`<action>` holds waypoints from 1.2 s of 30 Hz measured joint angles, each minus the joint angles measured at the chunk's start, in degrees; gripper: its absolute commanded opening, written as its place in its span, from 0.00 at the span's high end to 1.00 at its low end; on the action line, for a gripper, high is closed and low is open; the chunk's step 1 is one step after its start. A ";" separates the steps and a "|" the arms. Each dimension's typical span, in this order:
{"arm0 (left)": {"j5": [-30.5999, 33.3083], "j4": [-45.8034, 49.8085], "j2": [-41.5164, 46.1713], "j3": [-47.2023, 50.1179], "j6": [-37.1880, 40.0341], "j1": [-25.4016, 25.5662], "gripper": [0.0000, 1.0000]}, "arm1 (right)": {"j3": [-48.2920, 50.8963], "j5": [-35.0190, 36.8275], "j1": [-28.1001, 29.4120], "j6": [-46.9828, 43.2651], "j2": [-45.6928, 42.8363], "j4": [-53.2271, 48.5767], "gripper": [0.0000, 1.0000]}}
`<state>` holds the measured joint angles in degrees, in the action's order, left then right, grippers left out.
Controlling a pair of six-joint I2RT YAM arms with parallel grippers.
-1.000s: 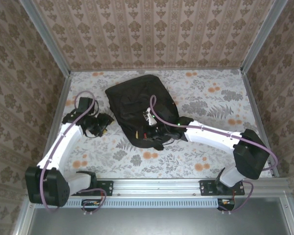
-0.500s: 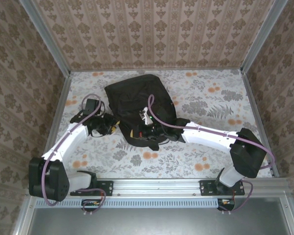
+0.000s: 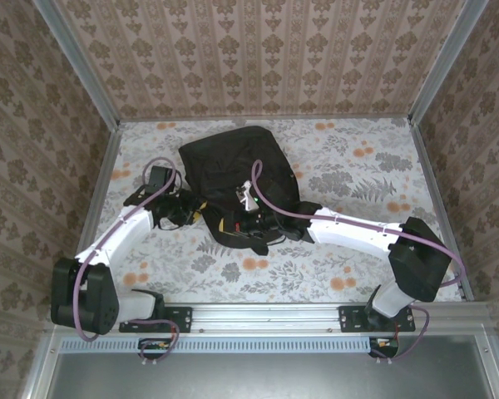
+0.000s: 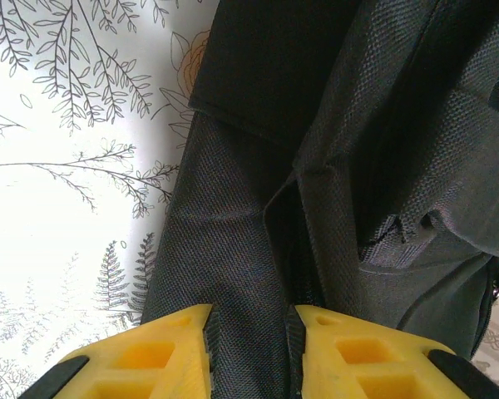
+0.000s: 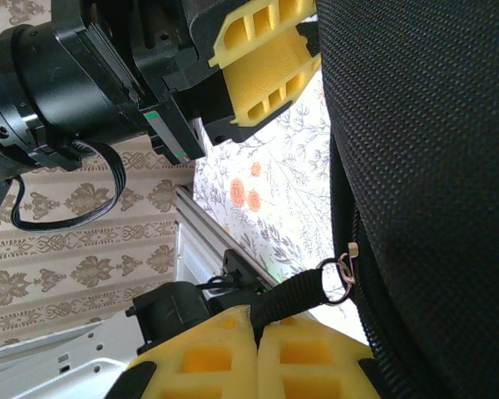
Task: Pack the student bag
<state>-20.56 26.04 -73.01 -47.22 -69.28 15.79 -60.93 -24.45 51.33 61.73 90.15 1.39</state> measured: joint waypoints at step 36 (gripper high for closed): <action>9.40 0.48 3.17 -2.73 5.46 3.19 0.45 | 10.36 -0.50 0.68 2.14 -2.78 7.91 1.00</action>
<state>-11.16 26.52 -69.84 -49.95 -63.81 18.98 -50.57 -24.95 52.01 63.88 87.37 9.30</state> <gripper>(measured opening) 0.422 0.059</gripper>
